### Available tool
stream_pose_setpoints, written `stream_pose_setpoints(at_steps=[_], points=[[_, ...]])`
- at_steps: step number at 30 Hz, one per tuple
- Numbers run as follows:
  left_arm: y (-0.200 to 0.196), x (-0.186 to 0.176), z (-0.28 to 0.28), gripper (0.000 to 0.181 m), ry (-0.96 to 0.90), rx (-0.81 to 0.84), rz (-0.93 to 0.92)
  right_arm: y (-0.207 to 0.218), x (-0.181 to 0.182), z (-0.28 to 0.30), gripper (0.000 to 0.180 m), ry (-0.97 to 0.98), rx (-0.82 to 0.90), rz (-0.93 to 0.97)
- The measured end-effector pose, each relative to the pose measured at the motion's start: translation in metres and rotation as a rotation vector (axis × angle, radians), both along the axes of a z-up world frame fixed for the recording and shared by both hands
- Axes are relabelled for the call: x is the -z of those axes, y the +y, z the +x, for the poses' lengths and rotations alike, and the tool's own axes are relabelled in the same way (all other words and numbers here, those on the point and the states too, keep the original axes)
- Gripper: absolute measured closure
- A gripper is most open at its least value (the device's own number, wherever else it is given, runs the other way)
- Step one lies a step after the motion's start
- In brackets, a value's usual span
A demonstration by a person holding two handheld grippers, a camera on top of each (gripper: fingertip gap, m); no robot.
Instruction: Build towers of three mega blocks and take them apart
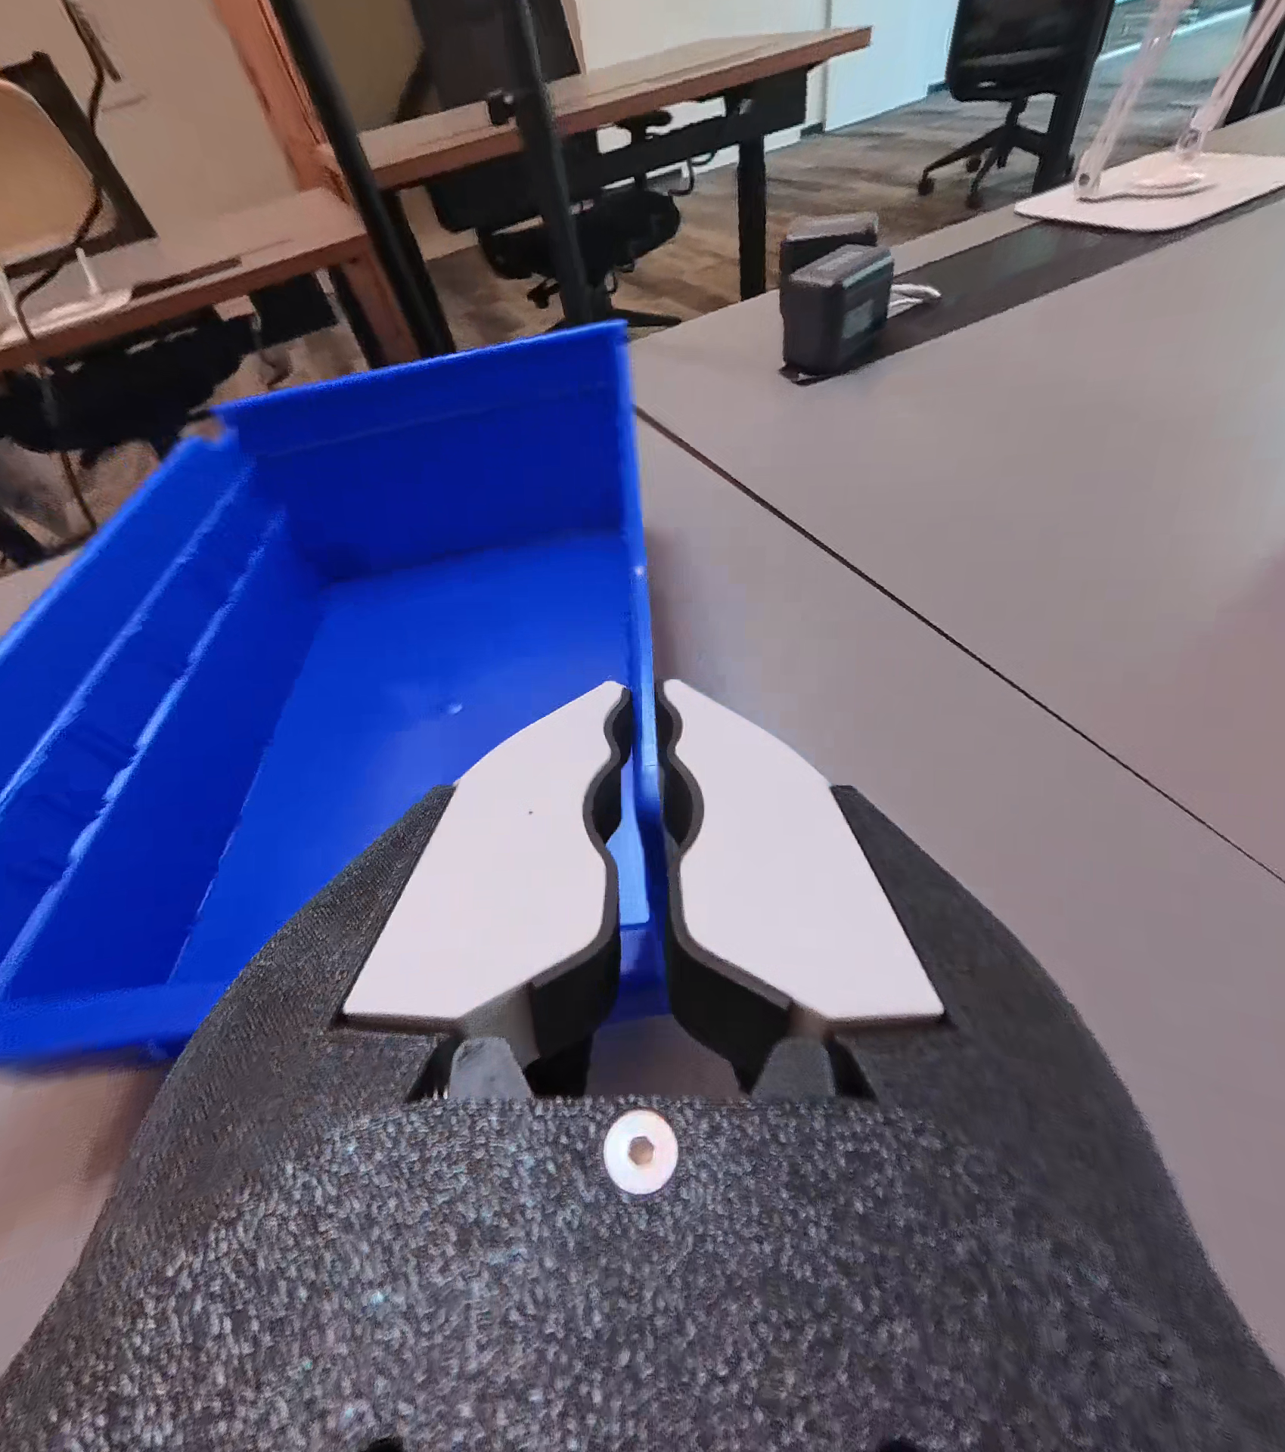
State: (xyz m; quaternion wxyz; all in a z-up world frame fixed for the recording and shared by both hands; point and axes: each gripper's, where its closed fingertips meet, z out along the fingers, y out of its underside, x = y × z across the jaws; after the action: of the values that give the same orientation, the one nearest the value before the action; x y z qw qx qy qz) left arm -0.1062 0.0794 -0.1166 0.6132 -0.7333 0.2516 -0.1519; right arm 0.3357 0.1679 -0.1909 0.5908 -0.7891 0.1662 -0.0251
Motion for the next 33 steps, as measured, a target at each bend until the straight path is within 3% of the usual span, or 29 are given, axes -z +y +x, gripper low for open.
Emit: stream_pose_setpoints(at_steps=[6,10,15,20,28,33], points=[[-0.008,-0.002,-0.071,0.161,-0.047,-0.156,0.022,0.012,0.004,-0.072,0.159,-0.094,-0.231,-0.025],[-0.013,0.018,-0.138,0.159,0.114,-0.364,0.028,0.014,0.005,-0.079,0.156,-0.118,-0.27,-0.027],[-0.017,0.069,-0.216,0.134,0.334,-0.557,-0.147,0.014,0.008,-0.089,0.153,-0.146,-0.349,-0.007],[-0.004,0.103,-0.236,0.125,0.512,-0.525,-0.269,0.02,0.008,-0.09,0.154,-0.212,-0.375,-0.035],[0.021,0.15,-0.25,0.134,0.704,-0.385,-0.494,0.019,0.009,-0.096,0.16,-0.215,-0.432,-0.03],[0.023,0.153,-0.246,0.14,0.795,-0.36,-0.43,0.012,0.009,-0.101,0.163,-0.207,-0.369,-0.039]])
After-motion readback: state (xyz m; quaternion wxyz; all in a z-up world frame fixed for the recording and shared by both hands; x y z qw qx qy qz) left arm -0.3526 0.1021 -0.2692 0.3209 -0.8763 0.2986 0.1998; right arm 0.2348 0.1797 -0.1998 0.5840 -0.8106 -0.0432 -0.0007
